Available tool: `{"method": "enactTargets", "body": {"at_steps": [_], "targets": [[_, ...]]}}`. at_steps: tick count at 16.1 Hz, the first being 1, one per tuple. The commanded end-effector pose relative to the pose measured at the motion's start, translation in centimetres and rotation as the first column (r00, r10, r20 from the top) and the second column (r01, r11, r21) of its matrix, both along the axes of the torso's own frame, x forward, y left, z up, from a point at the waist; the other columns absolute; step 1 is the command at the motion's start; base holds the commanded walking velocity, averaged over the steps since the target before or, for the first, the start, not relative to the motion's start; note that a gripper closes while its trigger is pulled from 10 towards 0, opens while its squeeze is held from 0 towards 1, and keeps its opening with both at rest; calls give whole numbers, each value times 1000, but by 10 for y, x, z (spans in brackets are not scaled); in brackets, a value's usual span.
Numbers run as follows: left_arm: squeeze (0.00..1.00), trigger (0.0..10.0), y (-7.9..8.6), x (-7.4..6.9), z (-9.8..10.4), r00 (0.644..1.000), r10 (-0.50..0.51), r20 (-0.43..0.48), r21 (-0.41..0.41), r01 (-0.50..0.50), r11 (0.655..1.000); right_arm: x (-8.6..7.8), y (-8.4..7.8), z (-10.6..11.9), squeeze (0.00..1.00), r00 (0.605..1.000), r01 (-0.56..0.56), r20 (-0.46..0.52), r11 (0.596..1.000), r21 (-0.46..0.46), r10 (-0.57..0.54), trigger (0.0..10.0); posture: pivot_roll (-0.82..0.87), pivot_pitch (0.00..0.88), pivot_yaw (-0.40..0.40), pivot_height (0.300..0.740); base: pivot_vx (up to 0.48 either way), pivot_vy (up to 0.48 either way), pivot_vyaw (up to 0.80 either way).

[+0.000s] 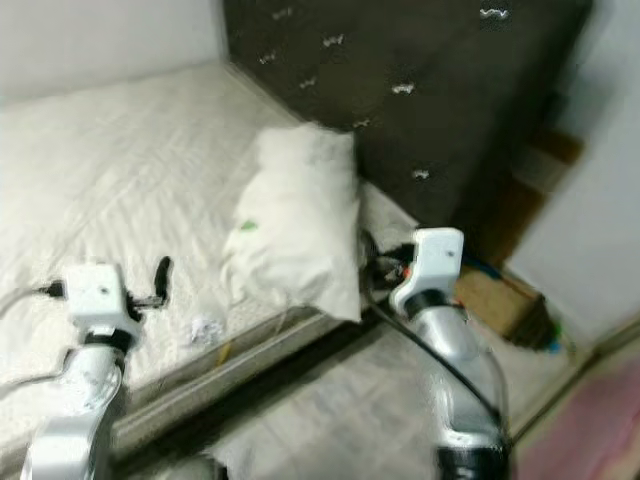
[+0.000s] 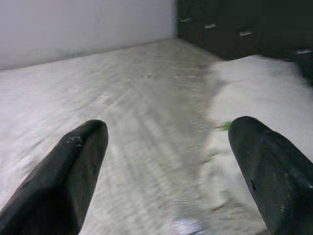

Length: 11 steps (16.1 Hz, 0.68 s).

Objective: Clean up the room

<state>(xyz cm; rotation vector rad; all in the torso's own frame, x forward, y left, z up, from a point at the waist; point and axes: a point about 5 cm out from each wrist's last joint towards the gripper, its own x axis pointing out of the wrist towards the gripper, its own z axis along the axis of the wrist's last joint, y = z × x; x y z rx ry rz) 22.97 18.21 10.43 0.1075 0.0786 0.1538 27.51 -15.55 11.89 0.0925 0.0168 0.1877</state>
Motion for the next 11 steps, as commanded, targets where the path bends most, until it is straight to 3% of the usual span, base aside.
{"method": "enactTargets", "body": {"at_steps": [1,6,9,11], "targets": [[0,10000,-2,-1,1,1000,-15,21,-15,16,1000,1,-2,3,0,1000,6,16,1000,-13,-6,10000,25,22,-88,740,0,0,800],[0,10000,-4,2,8,997,-38,64,-3,38,999,3,-2,3,0,1000,16,22,1000,-8,-16,10000,28,15,-88,740,0,0,800],[0,10000,-3,1,7,996,-59,74,-11,60,998,3,1,4,0,999,1,32,1000,12,-1,10000,27,14,-88,740,0,0,0],[0,10000,-3,1,7,995,-61,74,-10,62,998,2,-1,3,0,1000,9,29,1000,14,-9,10000,27,15,-88,740,272,0,0]]}}
